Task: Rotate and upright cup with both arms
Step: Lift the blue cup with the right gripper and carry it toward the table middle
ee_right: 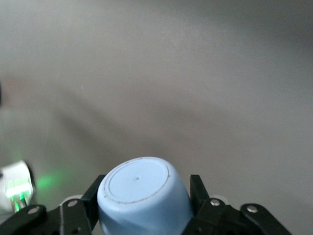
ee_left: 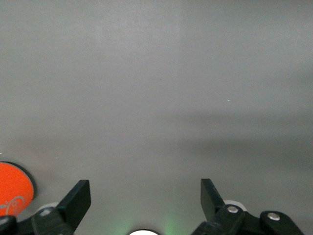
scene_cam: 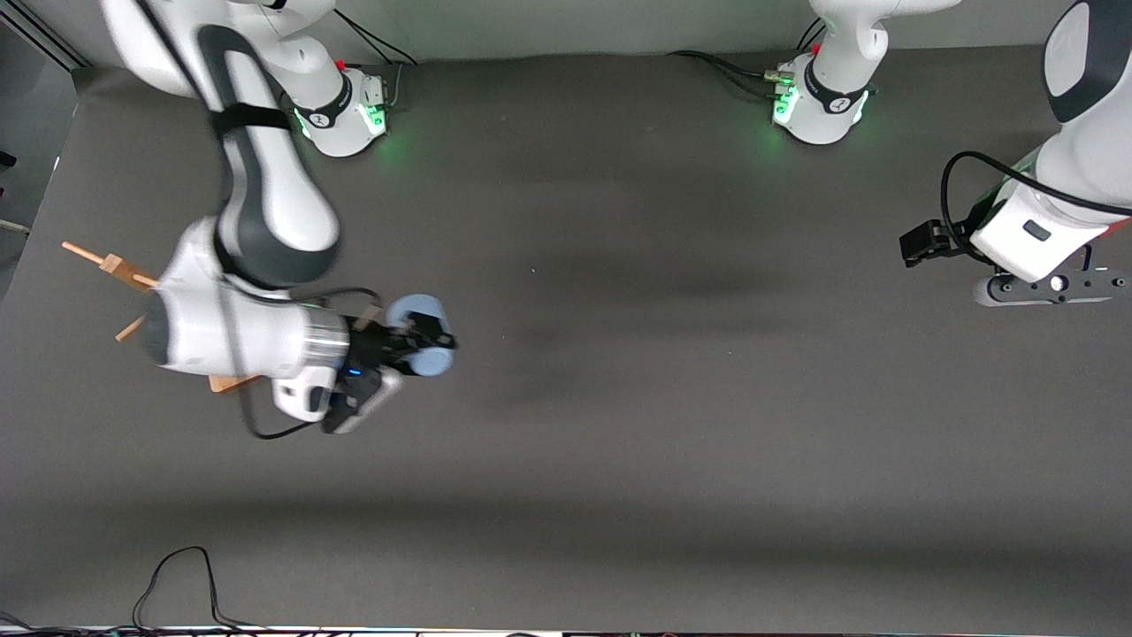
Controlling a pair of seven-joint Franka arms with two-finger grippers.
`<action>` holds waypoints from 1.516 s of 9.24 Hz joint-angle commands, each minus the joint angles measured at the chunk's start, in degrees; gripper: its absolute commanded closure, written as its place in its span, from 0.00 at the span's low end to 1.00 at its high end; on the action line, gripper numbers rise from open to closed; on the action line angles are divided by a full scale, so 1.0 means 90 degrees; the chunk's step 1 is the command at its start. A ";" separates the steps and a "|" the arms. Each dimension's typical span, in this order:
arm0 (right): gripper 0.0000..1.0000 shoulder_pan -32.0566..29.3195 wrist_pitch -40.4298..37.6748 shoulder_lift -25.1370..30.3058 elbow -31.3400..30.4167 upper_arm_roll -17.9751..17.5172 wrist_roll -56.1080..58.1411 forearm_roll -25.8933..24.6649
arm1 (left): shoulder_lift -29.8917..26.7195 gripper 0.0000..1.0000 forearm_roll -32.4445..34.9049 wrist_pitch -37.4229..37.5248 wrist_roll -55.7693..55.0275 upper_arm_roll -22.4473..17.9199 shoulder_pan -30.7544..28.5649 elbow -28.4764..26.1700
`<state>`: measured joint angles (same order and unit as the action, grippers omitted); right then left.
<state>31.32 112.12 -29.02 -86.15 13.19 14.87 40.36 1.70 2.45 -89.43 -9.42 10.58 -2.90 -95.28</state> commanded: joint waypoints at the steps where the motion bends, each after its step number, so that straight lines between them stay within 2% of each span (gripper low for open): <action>1: 1.00 0.0658 0.0605 -0.0621 0.0383 0.0097 -0.1440 0.0338 | 0.0046 0.00 -0.0019 0.0181 -0.0027 -0.0033 0.0079 0.0176; 5: 1.00 0.2133 0.2508 -0.1645 0.0392 0.0097 -0.4195 0.0515 | 0.0046 0.00 -0.0029 0.0181 -0.0037 -0.0033 0.0098 0.0177; 7: 1.00 0.2689 0.3746 -0.2299 0.0412 0.0039 -0.5008 0.0914 | 0.0046 0.00 -0.0029 0.0181 -0.0037 -0.0033 0.0079 0.0177; 8: 1.00 0.2760 0.4159 -0.2612 0.0509 -0.0029 -0.5214 0.1167 | 0.0046 0.00 -0.0029 0.0181 -0.0037 -0.0033 0.0088 0.0167; 9: 1.00 0.2760 0.4250 -0.2847 0.0703 -0.0175 -0.5477 0.1383 | 0.0046 0.00 -0.0029 0.0191 -0.0037 -0.0033 0.0079 0.0167; 11: 0.99 0.2760 0.4358 -0.3209 0.1074 -0.0196 -0.6306 0.1745 | 0.0046 0.00 -0.0038 0.0201 -0.0037 -0.0033 0.0069 0.0167; 12: 0.91 0.2751 0.4368 -0.3288 0.1153 -0.0196 -0.6552 0.1746 | 0.0046 0.00 -0.0038 0.0201 -0.0037 -0.0033 0.0059 0.0167; 13: 0.66 0.2741 0.4368 -0.3279 0.1173 -0.0196 -0.6583 0.1756 | 0.0046 0.00 -0.0038 0.0201 -0.0037 -0.0033 0.0049 0.0167; 14: 0.45 0.2702 0.4349 -0.3240 0.1203 -0.0196 -0.6796 0.1756 | 0.0046 0.00 -0.0029 0.0201 -0.0037 -0.0033 0.0059 0.0167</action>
<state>56.03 150.79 -56.47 -78.34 11.50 -43.75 54.81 1.70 2.45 -89.30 -9.44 10.59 -2.74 -95.21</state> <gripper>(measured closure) 0.273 0.000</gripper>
